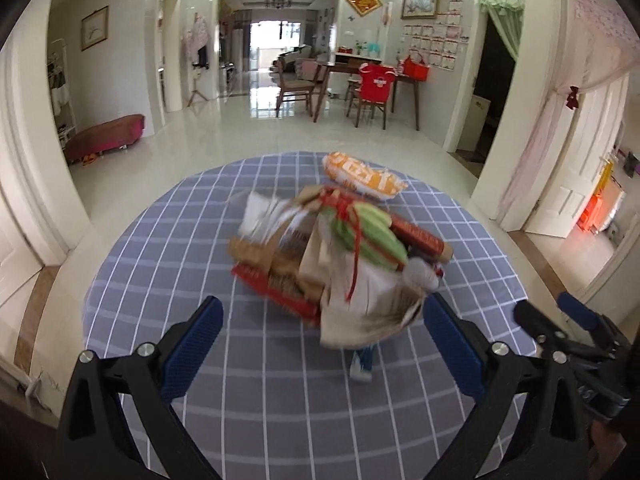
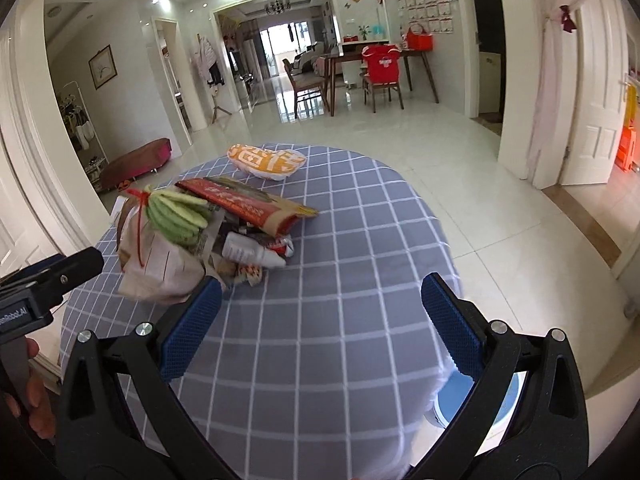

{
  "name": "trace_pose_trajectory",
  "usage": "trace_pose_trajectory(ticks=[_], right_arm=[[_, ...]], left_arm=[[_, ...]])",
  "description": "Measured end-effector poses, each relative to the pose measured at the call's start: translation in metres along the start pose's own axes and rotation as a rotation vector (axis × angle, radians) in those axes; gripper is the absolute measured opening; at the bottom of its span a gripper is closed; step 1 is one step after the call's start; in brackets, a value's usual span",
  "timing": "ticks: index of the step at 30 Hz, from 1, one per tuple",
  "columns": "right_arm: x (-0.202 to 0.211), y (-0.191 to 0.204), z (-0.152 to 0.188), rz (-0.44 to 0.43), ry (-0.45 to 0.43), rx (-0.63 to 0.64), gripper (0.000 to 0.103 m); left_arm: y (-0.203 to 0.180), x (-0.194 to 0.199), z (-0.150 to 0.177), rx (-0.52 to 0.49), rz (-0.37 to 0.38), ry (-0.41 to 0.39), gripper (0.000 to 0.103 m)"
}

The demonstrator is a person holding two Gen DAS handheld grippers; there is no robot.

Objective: Collect trash
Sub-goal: 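Reach the left tool to the pile and grasp the green leaves and bag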

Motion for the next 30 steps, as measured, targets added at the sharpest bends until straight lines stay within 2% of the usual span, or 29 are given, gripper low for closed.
trace_pose_trajectory(ticks=[5,6,7,10,11,12,14,15,18,23,27,28,29,30], right_arm=[[-0.024,-0.001,-0.014,0.009,-0.001,0.003,0.098],[-0.029,-0.003,-0.017,0.013,-0.002,0.001,0.098],[-0.034,-0.004,-0.019,0.016,-0.003,-0.002,0.098],[-0.050,-0.005,-0.024,0.006,0.006,-0.007,0.098],[-0.054,-0.005,-0.024,0.005,0.010,-0.006,0.098],[-0.060,-0.005,-0.025,0.001,0.017,-0.005,0.098],[-0.069,-0.003,-0.025,-0.016,0.031,-0.006,0.098],[-0.076,-0.001,-0.024,-0.030,0.045,-0.004,0.098],[-0.090,0.009,-0.022,-0.062,0.072,0.035,0.098],[-0.114,0.034,-0.016,-0.081,0.124,0.183,0.098],[-0.130,0.051,-0.011,-0.086,0.161,0.307,0.097],[-0.133,0.055,-0.011,-0.099,0.165,0.321,0.097],[-0.134,0.058,-0.011,-0.111,0.164,0.329,0.094],[-0.135,0.060,-0.011,-0.117,0.166,0.337,0.089]], left_arm=[[-0.017,-0.030,-0.017,-0.108,0.047,0.016,0.075],[-0.022,-0.038,-0.021,-0.142,0.044,0.022,0.072],[-0.025,-0.043,-0.023,-0.160,0.042,0.029,0.066],[-0.033,-0.058,-0.029,-0.206,0.055,0.042,0.060],[-0.035,-0.064,-0.030,-0.235,0.047,0.045,0.045],[-0.033,-0.069,-0.030,-0.243,0.041,0.052,0.035],[-0.030,-0.074,-0.028,-0.205,0.072,0.071,0.006],[-0.027,-0.074,-0.027,-0.179,0.093,0.073,0.003],[-0.014,-0.070,-0.032,-0.143,0.097,0.040,0.002],[0.000,-0.056,-0.047,-0.077,0.101,-0.019,0.002],[-0.001,-0.060,-0.042,-0.082,0.107,0.025,0.005],[-0.002,-0.062,-0.041,-0.082,0.112,0.029,0.017],[-0.004,-0.063,-0.040,-0.088,0.109,0.029,0.048],[-0.005,-0.063,-0.042,-0.101,0.092,0.013,0.064]])
Point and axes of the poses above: each gripper's, at about its wrist camera, not at the fingertips, and x roughly against the way its jaws point, y to its left, z to its underside, the point moved 8 cm from there along -x, roughly the way its jaws point, and after that the axes turned 13 degrees about -y, right-handed, at the moved point
